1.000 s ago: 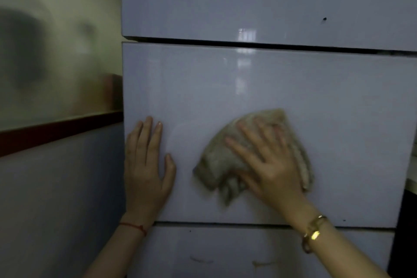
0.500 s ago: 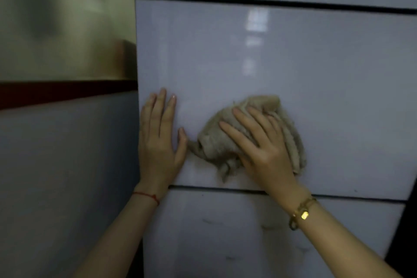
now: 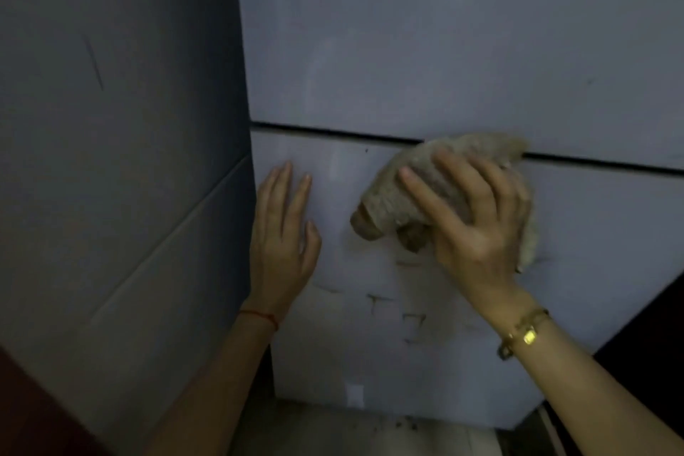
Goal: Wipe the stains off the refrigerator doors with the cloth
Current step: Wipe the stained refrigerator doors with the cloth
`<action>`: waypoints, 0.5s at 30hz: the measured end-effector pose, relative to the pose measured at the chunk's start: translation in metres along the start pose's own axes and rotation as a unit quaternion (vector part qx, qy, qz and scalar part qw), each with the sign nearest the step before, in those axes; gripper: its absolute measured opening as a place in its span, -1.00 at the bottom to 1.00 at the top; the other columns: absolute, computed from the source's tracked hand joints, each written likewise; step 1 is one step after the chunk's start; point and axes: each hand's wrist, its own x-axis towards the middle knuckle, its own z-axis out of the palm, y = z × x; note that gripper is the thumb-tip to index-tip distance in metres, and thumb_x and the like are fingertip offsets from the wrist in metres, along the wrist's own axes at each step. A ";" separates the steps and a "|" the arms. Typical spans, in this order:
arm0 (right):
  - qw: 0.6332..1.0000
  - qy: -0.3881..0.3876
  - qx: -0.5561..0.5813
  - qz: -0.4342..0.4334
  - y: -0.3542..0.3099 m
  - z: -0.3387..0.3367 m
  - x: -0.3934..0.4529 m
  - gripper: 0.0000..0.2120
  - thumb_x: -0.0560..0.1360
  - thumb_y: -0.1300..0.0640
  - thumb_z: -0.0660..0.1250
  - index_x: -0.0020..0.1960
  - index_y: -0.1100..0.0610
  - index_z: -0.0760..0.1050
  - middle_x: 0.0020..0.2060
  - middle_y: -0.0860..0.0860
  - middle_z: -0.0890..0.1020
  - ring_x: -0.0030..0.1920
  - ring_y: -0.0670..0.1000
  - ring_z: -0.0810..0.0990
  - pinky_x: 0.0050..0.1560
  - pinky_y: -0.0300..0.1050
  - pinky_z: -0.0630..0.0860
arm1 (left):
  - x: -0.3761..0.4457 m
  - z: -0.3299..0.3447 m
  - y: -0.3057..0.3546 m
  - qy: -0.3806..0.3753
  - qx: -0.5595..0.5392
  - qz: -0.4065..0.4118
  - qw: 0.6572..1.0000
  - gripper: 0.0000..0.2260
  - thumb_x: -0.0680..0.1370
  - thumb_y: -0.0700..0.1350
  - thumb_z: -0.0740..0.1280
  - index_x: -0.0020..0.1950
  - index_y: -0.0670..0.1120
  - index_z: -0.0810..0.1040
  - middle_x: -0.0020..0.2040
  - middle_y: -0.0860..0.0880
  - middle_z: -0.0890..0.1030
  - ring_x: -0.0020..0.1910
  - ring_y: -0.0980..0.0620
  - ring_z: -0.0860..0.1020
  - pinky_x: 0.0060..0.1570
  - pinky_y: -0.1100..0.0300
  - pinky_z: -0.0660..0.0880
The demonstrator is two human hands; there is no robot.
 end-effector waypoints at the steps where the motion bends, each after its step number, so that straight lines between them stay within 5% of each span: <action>1: 1.000 -0.008 0.002 0.006 -0.004 0.012 -0.004 -0.47 0.56 0.27 0.34 0.45 -0.12 0.40 0.36 0.02 0.43 0.31 0.14 0.41 0.30 0.15 0.40 | -0.005 0.004 -0.005 -0.001 0.008 0.006 1.000 -0.50 0.57 -0.33 0.26 0.52 -0.25 0.28 0.54 -0.22 0.25 0.64 0.00 0.06 0.64 0.03 0.07; 5: 1.000 0.000 -0.009 0.004 -0.018 0.049 -0.022 -0.56 0.60 0.13 0.30 0.44 -0.15 0.40 0.37 -0.02 0.44 0.37 0.12 0.37 0.26 0.12 0.38 | -0.013 0.018 -0.030 0.015 0.040 0.045 0.998 -0.52 0.58 -0.33 0.26 0.51 -0.23 0.29 0.51 -0.23 0.25 0.58 -0.16 0.18 0.64 0.04 0.07; 11: 0.990 -0.073 0.001 -0.118 -0.019 0.042 -0.091 -0.62 0.61 0.16 0.28 0.39 -0.08 0.48 0.36 0.01 0.54 0.36 0.11 0.43 0.22 0.08 0.37 | -0.013 0.028 -0.049 0.052 0.053 0.088 0.993 -0.56 0.60 -0.25 0.19 0.50 -0.20 0.29 0.48 -0.24 0.28 0.65 0.08 -0.02 0.64 0.08 0.05; 15: 1.000 -0.014 0.007 0.015 -0.007 0.041 -0.055 -0.55 0.57 0.21 0.32 0.42 -0.07 0.45 0.38 0.05 0.45 0.38 0.18 0.33 0.29 0.21 0.39 | -0.014 0.029 -0.049 0.060 0.046 0.087 0.993 -0.59 0.63 -0.21 0.15 0.49 -0.21 0.29 0.47 -0.24 0.28 0.65 0.09 -0.02 0.63 0.06 0.06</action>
